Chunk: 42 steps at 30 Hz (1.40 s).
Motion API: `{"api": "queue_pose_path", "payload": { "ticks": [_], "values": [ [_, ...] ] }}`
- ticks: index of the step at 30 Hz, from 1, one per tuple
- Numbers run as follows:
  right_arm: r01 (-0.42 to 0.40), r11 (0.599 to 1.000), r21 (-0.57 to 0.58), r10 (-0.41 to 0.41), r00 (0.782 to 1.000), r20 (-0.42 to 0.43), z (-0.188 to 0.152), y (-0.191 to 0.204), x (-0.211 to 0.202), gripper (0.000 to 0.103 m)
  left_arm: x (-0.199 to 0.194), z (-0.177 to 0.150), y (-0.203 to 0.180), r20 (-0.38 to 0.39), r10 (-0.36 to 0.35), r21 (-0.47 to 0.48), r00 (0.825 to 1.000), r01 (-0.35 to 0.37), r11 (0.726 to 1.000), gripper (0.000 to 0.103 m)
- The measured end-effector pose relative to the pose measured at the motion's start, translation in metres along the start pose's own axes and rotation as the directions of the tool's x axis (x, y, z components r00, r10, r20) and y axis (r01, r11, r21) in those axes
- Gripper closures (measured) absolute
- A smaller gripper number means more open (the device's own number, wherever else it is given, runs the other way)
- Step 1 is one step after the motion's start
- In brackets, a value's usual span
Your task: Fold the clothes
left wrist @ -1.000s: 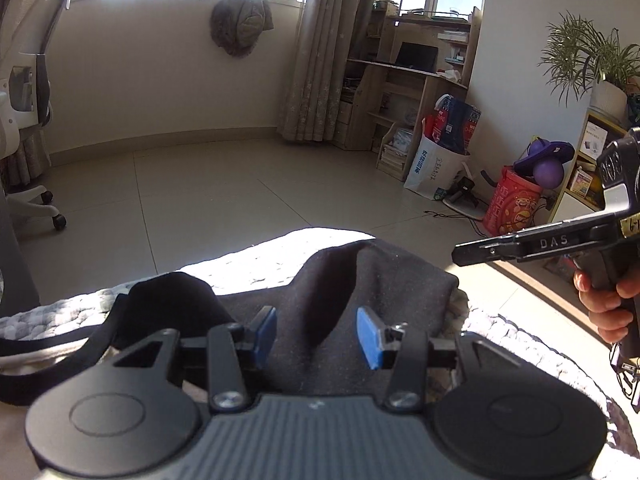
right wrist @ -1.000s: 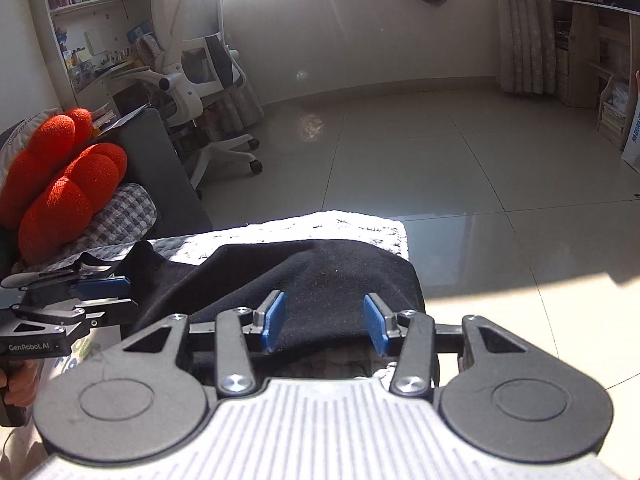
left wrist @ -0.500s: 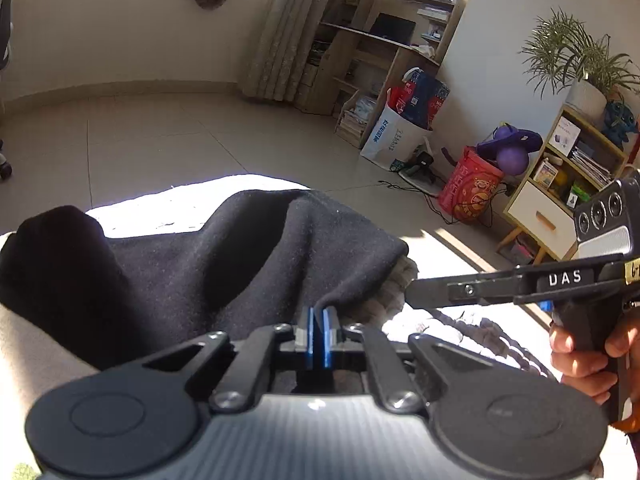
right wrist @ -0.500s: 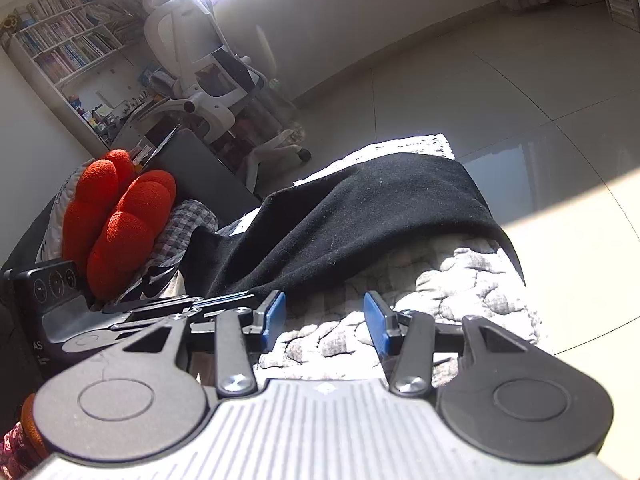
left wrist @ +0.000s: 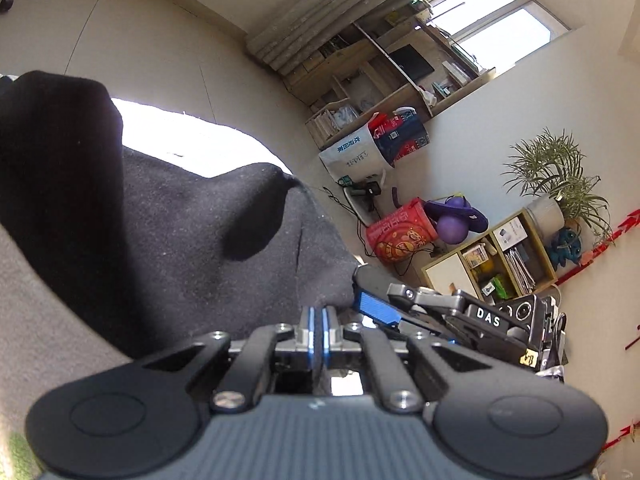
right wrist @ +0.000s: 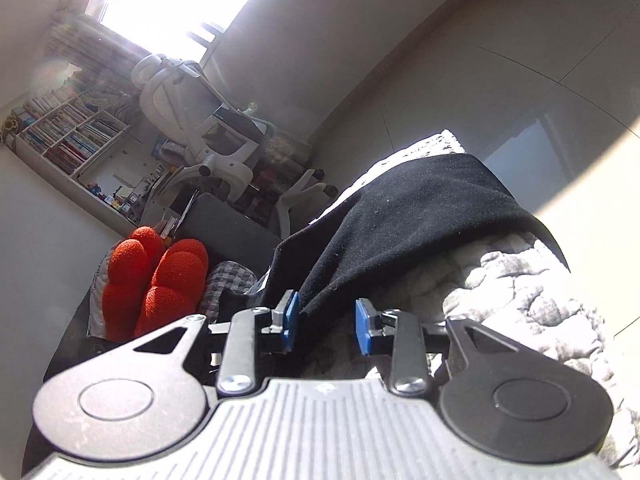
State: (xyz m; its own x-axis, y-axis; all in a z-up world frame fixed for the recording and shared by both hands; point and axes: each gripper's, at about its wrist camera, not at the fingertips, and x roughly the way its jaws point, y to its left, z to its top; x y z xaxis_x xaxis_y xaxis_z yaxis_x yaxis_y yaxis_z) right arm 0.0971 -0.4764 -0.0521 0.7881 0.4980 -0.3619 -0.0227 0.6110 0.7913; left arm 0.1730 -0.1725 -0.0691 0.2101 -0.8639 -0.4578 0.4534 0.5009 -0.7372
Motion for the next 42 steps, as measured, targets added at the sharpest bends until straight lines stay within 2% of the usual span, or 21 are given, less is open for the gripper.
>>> {"api": "queue_pose_path", "payload": {
  "ticks": [2, 3, 5, 6, 7, 10, 12, 13, 17, 19, 23, 26, 31, 34, 36, 42],
  "values": [
    [-0.002, 1.0, 0.019, 0.002, 1.0, 0.019, 0.001, 0.0, -0.009, 0.089, 0.002, 0.001, -0.003, -0.009, 0.012, 0.02, 1.0, -0.012, 1.0, 0.099],
    [-0.003, 1.0, 0.028, 0.003, 1.0, 0.029, 0.001, 0.0, -0.013, 0.09, 0.002, 0.001, -0.004, -0.011, 0.007, 0.027, 1.0, -0.007, 1.0, 0.098],
    [0.0, 1.0, 0.028, -0.002, 0.998, 0.058, 0.002, 0.003, -0.026, 0.093, -0.002, 0.002, -0.007, -0.013, -0.008, 0.043, 1.0, 0.009, 0.999, 0.094],
    [0.005, 1.0, 0.019, -0.007, 0.997, 0.077, 0.004, 0.005, -0.033, 0.098, -0.004, 0.002, -0.009, -0.012, -0.012, 0.055, 1.0, 0.013, 0.998, 0.089],
    [0.026, 1.0, 0.01, -0.026, 0.996, 0.09, 0.006, 0.006, -0.041, 0.099, -0.006, 0.002, -0.011, -0.01, -0.013, 0.069, 1.0, 0.014, 0.998, 0.084],
    [0.083, 0.996, -0.018, -0.081, 0.991, 0.109, 0.011, 0.007, -0.057, 0.099, -0.009, 0.005, -0.013, -0.001, 0.002, 0.095, 1.0, -0.002, 0.996, 0.082],
    [0.104, 0.994, -0.009, -0.103, 0.991, 0.085, 0.011, 0.003, -0.059, 0.099, -0.007, 0.006, -0.013, -0.006, 0.005, 0.096, 1.0, -0.005, 0.995, 0.083],
    [0.092, 0.996, 0.0, -0.092, 0.993, 0.07, 0.01, 0.001, -0.059, 0.088, -0.007, 0.006, -0.013, -0.002, 0.0, 0.09, 1.0, 0.0, 0.996, 0.083],
    [0.066, 0.998, 0.014, -0.066, 0.998, 0.0, 0.002, 0.004, -0.046, 0.088, -0.012, 0.009, -0.017, 0.051, 0.013, 0.087, 0.999, -0.017, 0.996, 0.083],
    [0.067, 0.998, -0.01, -0.067, 0.997, -0.026, -0.005, 0.011, -0.037, 0.088, -0.016, 0.012, -0.021, 0.08, 0.041, 0.095, 0.996, -0.048, 0.994, 0.083],
    [0.116, 0.989, -0.087, -0.123, 0.989, -0.083, -0.023, 0.026, -0.015, 0.088, -0.021, 0.012, -0.029, 0.096, 0.101, 0.163, 0.99, -0.116, 0.98, 0.083],
    [0.128, 0.985, -0.115, -0.132, 0.991, -0.034, -0.036, 0.035, -0.006, 0.088, -0.019, 0.012, -0.032, 0.096, 0.136, 0.199, 0.986, -0.153, 0.968, 0.083],
    [0.166, 0.984, -0.07, -0.158, 0.982, 0.104, -0.059, 0.047, 0.015, 0.088, -0.006, 0.016, -0.028, 0.085, 0.166, 0.196, 0.982, -0.18, 0.964, 0.084],
    [0.209, 0.978, -0.017, -0.201, 0.958, 0.206, -0.06, 0.049, 0.019, 0.088, -0.003, 0.013, -0.027, 0.071, 0.151, 0.191, 0.986, -0.162, 0.968, 0.085],
    [0.215, 0.976, 0.03, -0.214, 0.933, 0.288, -0.054, 0.045, 0.014, 0.088, 0.0, 0.01, -0.03, 0.053, 0.145, 0.203, 0.988, -0.153, 0.967, 0.085],
    [0.177, 0.97, 0.164, -0.232, 0.869, 0.436, -0.034, 0.02, -0.011, 0.088, 0.011, 0.002, -0.043, -0.004, 0.162, 0.289, 0.987, -0.154, 0.945, 0.085]
  ]
}}
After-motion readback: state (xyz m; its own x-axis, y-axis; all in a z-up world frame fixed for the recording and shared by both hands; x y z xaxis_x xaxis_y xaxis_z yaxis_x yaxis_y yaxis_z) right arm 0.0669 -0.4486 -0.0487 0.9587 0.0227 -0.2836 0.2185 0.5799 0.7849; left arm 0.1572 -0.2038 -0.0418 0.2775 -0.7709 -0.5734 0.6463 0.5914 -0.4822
